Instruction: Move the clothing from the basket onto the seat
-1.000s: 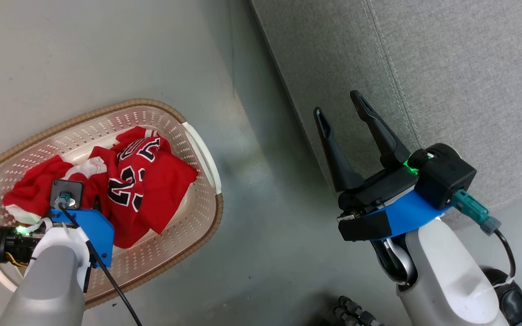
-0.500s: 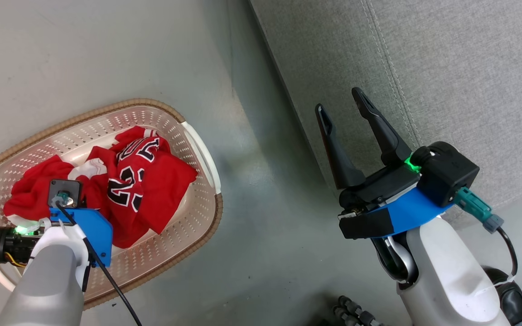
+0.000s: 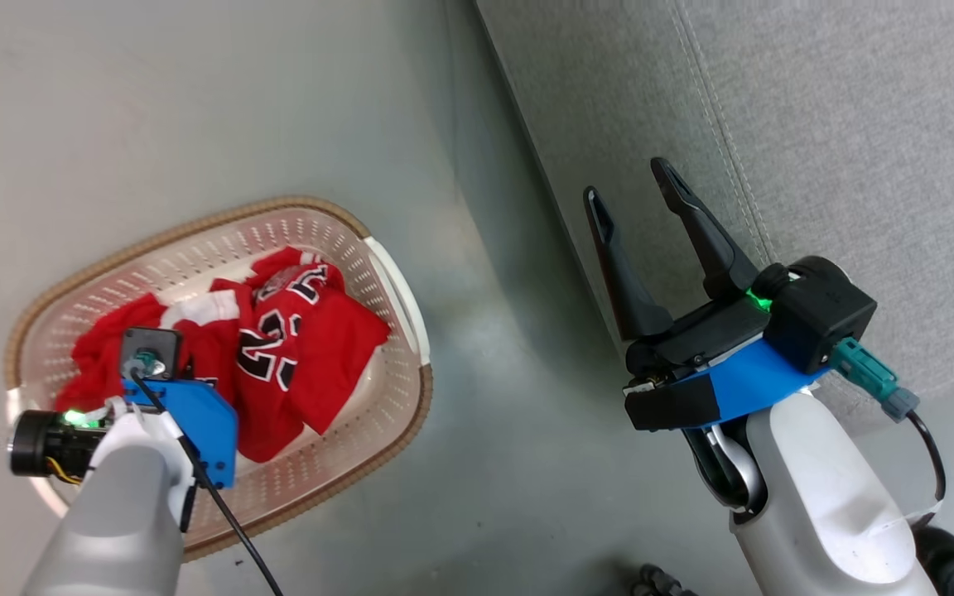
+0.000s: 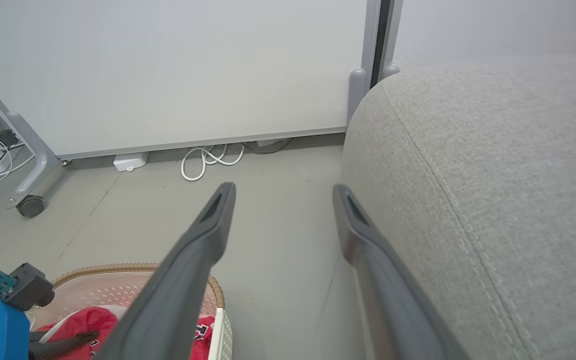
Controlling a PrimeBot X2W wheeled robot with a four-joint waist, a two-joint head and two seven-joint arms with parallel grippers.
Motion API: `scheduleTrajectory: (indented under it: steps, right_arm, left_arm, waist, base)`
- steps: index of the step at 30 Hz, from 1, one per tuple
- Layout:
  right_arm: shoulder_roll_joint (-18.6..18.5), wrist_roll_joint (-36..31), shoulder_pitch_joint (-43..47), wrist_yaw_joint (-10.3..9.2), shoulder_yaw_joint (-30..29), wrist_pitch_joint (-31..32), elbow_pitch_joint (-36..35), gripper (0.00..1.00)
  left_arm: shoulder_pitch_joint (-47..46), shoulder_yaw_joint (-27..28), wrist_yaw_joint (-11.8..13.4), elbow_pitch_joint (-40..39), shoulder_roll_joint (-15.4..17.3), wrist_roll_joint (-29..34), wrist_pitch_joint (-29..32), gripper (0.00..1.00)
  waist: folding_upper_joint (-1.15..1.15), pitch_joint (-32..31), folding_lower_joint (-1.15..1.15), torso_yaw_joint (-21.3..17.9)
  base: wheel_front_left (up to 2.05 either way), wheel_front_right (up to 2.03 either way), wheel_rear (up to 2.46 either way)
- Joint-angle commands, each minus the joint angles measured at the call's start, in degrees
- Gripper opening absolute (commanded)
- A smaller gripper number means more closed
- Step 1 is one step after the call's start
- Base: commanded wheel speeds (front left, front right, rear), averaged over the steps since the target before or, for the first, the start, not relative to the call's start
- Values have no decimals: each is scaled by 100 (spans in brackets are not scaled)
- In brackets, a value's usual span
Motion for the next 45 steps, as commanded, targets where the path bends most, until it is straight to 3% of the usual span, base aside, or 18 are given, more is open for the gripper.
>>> scheduleTrajectory:
  steps: [1,17,28,45]
  right_arm:
    - [-8,-39,2,1,-44,-28,45,100]
    - [-10,-303,786,1,-227,37,557,100]
    - [-10,-395,1402,1,-354,280,504,100]
    - [-10,-396,1976,1,-371,619,259,100]
  left_arm:
    - [11,-23,-19,21,-70,-47,-63,0]
    - [851,-140,-244,148,-738,-377,-681,0]
    - [1096,-550,-439,-127,-877,-450,-835,0]
    - [1027,-2293,-498,-1787,-878,-1745,-717,0]
  waist:
    - [0,-246,0,150]
    - [0,-2266,0,900]
    - [0,-3223,0,1246]
    - [0,-3965,0,1453]
  base:
    - [0,0,0]
    - [0,0,0]
    - [0,0,0]
    - [0,0,0]
